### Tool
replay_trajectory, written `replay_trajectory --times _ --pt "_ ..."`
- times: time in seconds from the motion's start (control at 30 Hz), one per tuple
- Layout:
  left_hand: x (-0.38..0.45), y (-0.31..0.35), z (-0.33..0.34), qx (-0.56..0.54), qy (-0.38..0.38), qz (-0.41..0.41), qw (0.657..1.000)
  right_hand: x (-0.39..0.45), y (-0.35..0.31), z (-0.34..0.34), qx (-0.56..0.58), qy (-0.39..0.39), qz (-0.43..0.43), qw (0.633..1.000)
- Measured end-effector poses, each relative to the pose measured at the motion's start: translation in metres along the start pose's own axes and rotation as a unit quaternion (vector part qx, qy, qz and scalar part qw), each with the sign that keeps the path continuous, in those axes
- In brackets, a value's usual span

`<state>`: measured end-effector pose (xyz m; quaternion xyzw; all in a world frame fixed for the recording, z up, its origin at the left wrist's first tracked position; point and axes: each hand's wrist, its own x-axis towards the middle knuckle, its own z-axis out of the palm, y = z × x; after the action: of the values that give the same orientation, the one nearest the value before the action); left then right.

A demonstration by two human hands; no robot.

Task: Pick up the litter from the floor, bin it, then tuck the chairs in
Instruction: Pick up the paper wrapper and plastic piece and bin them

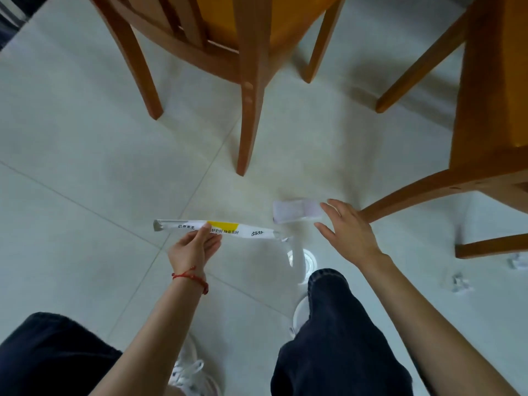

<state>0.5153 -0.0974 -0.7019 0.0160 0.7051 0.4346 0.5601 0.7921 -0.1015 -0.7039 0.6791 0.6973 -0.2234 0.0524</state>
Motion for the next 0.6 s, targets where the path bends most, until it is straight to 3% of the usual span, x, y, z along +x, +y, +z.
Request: replay_trajectory --times 0.27,0.6 --pt "0.097 -0.065 0.014 -0.02 -0.01 0.019 1.0 0.067 0.042 0.096 -0.022 -0.001 -0.058 0.998" --pt "0.122 -0.091 0.006 -0.044 0.01 0.007 0.999 0.102 0.054 0.126 -0.002 -0.056 -0.069 0.996"
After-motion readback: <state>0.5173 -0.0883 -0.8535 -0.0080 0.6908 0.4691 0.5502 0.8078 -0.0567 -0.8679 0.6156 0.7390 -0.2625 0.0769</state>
